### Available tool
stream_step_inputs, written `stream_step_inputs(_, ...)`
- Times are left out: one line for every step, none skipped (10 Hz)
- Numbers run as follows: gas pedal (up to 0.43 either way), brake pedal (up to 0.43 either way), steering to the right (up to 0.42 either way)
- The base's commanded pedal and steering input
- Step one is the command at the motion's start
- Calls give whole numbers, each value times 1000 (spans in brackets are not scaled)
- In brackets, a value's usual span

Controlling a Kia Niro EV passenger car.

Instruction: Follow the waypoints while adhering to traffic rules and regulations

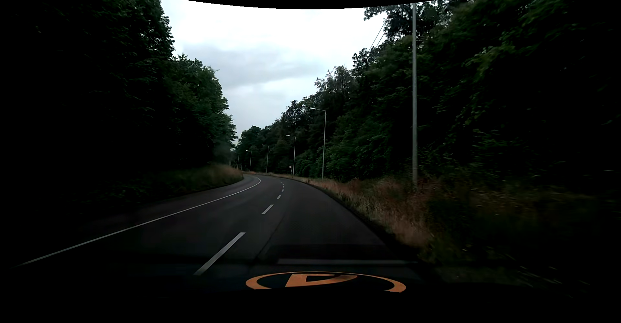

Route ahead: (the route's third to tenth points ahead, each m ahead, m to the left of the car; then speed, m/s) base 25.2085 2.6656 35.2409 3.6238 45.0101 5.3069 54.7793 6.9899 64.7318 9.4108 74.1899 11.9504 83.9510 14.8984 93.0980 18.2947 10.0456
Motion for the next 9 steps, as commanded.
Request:
stream_step_inputs(157, 0, -10)
stream_step_inputs(157, 0, -12)
stream_step_inputs(169, 0, -18)
stream_step_inputs(177, 0, -22)
stream_step_inputs(177, 0, -22)
stream_step_inputs(177, 0, -22)
stream_step_inputs(177, 0, -22)
stream_step_inputs(177, 0, -22)
stream_step_inputs(177, 0, -22)
